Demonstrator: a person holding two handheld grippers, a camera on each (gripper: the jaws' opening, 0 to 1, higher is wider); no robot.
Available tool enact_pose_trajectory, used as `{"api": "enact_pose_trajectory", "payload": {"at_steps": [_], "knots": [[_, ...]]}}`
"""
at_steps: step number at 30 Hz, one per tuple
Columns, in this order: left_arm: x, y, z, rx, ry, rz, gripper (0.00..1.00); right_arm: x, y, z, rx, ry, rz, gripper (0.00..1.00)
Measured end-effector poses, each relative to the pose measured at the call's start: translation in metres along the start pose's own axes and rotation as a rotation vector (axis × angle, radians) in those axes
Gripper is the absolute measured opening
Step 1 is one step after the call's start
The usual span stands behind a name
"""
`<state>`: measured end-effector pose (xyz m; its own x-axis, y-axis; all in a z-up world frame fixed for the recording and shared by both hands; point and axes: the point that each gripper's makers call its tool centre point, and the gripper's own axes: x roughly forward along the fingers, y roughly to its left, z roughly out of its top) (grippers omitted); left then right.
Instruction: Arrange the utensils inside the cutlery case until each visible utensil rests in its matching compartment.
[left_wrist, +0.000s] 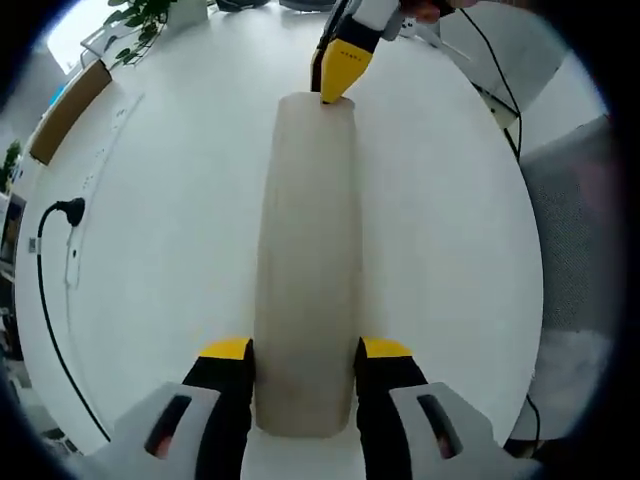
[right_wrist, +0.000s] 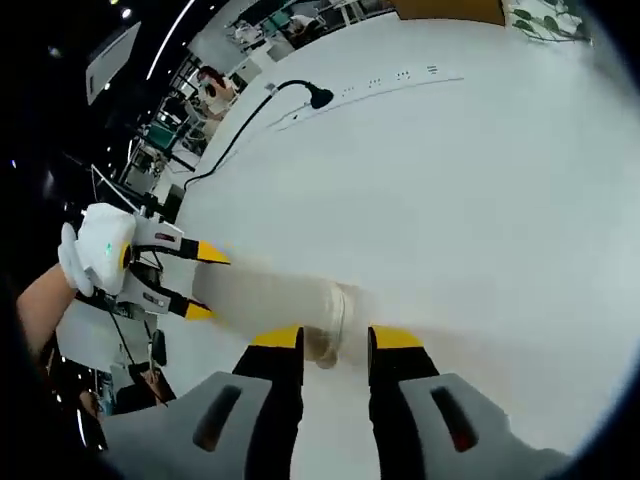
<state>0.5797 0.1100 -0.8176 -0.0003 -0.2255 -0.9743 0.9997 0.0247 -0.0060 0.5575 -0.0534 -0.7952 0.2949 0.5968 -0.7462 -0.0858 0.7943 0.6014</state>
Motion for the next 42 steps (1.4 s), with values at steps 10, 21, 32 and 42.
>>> {"api": "enact_pose_trajectory", "payload": {"at_steps": [10, 21, 32, 42], "knots": [[0.001, -0.007, -0.001, 0.001, 0.013, -0.001, 0.41, 0.006, 0.0, -0.006, 0.225, -0.092, 0.136, 0.15], [0.008, -0.008, -0.001, 0.013, 0.032, 0.008, 0.41, 0.003, -0.009, -0.004, 0.168, -0.208, 0.167, 0.1], [0.011, 0.0, -0.001, 0.02, 0.001, 0.007, 0.41, 0.01, -0.001, 0.002, 0.121, -0.111, 0.149, 0.12], [0.013, 0.004, 0.0, 0.02, 0.002, 0.003, 0.41, 0.016, -0.01, 0.027, 0.149, -0.189, 0.173, 0.15]]}}
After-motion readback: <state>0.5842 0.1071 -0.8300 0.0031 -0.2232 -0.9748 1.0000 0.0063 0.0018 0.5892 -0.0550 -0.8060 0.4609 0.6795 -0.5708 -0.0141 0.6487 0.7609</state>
